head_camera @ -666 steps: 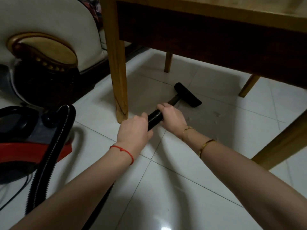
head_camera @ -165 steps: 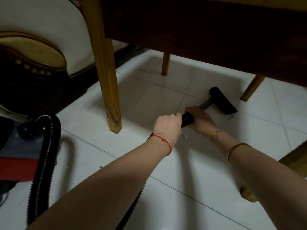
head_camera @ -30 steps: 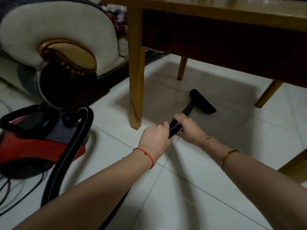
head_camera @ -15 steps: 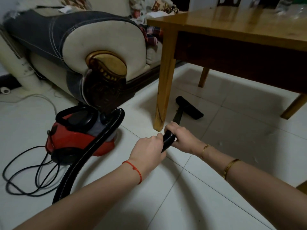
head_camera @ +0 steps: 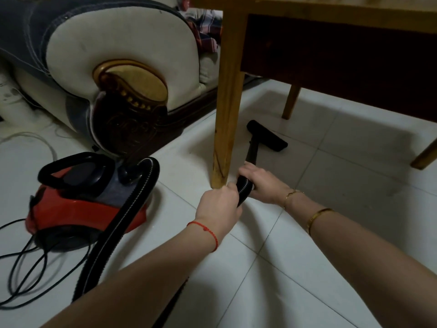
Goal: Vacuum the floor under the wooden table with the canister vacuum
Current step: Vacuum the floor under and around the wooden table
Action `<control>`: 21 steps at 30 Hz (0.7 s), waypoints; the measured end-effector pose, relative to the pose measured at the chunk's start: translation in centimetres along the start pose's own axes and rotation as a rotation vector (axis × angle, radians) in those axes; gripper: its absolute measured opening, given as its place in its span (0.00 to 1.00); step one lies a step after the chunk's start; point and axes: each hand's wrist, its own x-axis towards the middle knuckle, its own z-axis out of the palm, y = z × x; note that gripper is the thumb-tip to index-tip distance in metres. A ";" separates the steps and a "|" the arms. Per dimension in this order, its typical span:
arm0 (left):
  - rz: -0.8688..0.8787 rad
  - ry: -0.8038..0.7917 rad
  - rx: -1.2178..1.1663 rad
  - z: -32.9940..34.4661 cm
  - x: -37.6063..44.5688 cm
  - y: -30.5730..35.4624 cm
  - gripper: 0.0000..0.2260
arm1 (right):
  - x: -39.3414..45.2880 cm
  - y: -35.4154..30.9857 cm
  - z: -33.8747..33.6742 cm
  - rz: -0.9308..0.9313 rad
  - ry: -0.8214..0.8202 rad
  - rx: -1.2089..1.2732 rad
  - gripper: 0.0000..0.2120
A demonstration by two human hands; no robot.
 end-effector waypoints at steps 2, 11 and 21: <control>0.004 0.003 0.004 0.6 1.8 0.8 0.11 | 0.4 1.7 -0.6 0.030 -0.019 0.009 0.11; 0.030 -0.021 0.024 2.6 9.1 5.0 0.13 | 1.3 9.1 -2.4 0.270 -0.101 0.068 0.06; 0.162 -0.035 0.047 3.6 10.2 10.0 0.12 | -3.9 12.6 -2.7 0.344 -0.027 -0.010 0.04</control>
